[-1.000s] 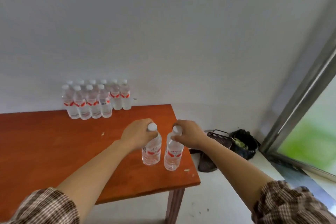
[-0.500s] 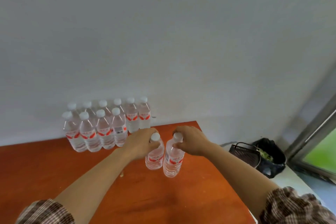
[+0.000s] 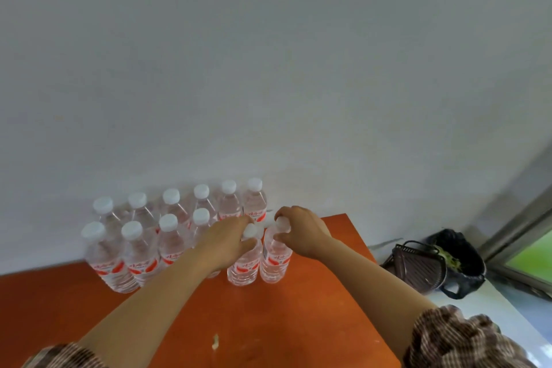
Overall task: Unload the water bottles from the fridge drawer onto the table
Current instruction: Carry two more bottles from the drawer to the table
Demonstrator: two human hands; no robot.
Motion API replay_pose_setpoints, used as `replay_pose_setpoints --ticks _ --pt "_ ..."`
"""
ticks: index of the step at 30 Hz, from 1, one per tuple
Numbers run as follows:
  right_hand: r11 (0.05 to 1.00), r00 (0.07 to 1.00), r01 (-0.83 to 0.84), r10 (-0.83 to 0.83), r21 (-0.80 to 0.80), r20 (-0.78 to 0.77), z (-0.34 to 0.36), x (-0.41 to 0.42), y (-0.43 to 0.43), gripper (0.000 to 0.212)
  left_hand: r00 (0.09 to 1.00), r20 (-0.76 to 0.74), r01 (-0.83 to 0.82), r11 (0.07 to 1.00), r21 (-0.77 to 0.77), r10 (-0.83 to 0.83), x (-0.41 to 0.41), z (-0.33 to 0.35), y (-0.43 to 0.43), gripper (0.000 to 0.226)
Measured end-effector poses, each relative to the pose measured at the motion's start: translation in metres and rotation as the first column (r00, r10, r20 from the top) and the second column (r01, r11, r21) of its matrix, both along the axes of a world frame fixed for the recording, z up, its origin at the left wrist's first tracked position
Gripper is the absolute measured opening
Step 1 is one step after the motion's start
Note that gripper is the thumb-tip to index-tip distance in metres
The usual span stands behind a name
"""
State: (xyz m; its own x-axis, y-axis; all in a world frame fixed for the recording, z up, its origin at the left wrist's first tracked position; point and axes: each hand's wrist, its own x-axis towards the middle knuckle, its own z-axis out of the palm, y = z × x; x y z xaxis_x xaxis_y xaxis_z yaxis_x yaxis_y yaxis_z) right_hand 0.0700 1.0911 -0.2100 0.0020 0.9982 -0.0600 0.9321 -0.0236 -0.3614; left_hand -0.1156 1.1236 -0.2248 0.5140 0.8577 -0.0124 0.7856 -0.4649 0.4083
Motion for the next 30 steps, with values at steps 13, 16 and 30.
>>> replay_pose_setpoints --ticks 13,16,30 --pt "1.000 0.999 -0.012 0.013 -0.026 0.035 -0.012 -0.022 0.045 0.039 0.991 -0.135 0.020 0.996 0.083 -0.009 -0.009 -0.011 0.039 0.030" --pt "1.000 0.999 -0.015 0.015 -0.016 0.038 -0.011 -0.024 0.048 0.040 0.988 -0.156 0.042 0.993 0.113 -0.024 -0.011 -0.010 0.042 0.032" --pt "0.997 0.999 0.009 -0.007 -0.072 0.032 -0.011 -0.024 0.044 0.041 0.961 -0.278 0.073 0.961 0.267 0.005 -0.008 -0.006 0.035 0.040"
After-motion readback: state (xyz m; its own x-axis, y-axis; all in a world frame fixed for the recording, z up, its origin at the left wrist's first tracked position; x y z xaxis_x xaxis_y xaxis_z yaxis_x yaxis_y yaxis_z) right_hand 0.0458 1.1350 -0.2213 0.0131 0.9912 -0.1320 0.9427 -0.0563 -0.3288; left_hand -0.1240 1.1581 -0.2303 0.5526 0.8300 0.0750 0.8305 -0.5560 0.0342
